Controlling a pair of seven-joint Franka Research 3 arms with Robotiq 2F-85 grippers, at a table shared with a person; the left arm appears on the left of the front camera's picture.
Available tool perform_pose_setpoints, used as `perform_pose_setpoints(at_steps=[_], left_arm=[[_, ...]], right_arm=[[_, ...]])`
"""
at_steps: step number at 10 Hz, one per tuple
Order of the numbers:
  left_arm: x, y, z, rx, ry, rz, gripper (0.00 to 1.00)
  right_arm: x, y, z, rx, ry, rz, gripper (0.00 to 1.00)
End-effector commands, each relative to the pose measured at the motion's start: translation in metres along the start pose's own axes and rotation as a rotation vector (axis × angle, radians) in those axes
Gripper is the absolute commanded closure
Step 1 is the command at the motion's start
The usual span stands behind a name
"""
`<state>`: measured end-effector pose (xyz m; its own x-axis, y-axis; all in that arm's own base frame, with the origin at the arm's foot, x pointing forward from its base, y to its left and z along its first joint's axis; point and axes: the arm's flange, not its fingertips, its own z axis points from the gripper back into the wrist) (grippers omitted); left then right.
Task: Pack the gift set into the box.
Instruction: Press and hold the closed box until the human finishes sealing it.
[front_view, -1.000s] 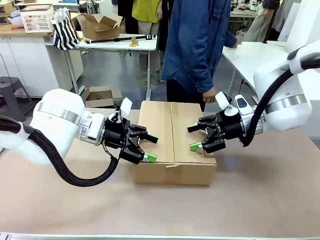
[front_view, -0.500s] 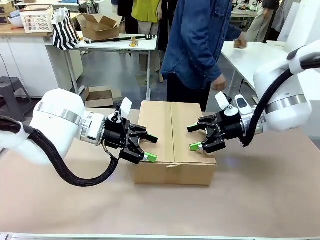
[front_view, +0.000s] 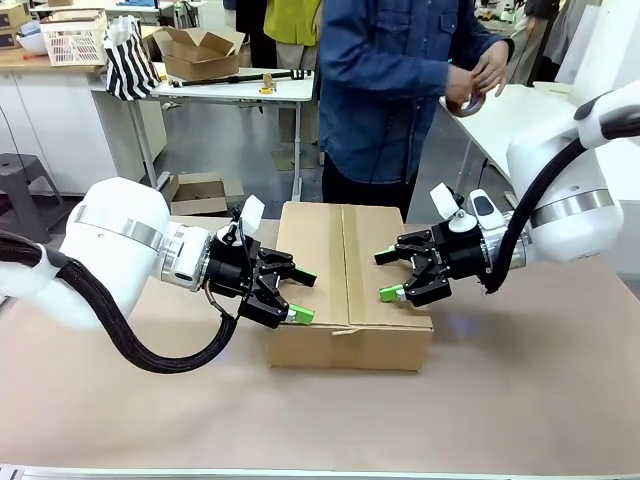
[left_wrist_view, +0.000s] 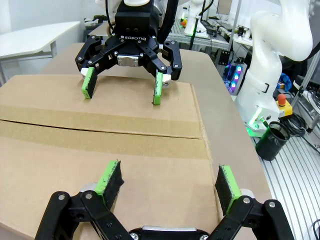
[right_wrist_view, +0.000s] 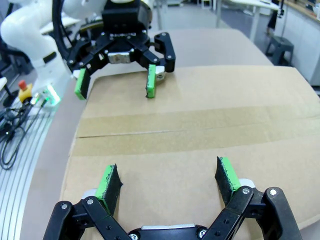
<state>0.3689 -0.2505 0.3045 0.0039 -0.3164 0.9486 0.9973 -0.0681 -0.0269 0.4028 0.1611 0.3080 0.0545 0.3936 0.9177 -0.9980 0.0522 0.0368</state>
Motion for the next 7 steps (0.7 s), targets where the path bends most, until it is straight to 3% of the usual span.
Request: perform_pose_setpoints(at_steps=[1, 7], left_arm=[[-0.0017, -0.0003, 0.0003, -0.004, 0.002, 0.001, 0.0], [-0.0017, -0.0003, 0.0003, -0.004, 0.002, 0.001, 0.0]], right_arm=[[-0.0019, 0.0023, -0.0016, -0.008, -0.003, -0.012, 0.0], [-0.0019, 0.0023, -0.0016, -0.008, -0.003, -0.012, 0.0]])
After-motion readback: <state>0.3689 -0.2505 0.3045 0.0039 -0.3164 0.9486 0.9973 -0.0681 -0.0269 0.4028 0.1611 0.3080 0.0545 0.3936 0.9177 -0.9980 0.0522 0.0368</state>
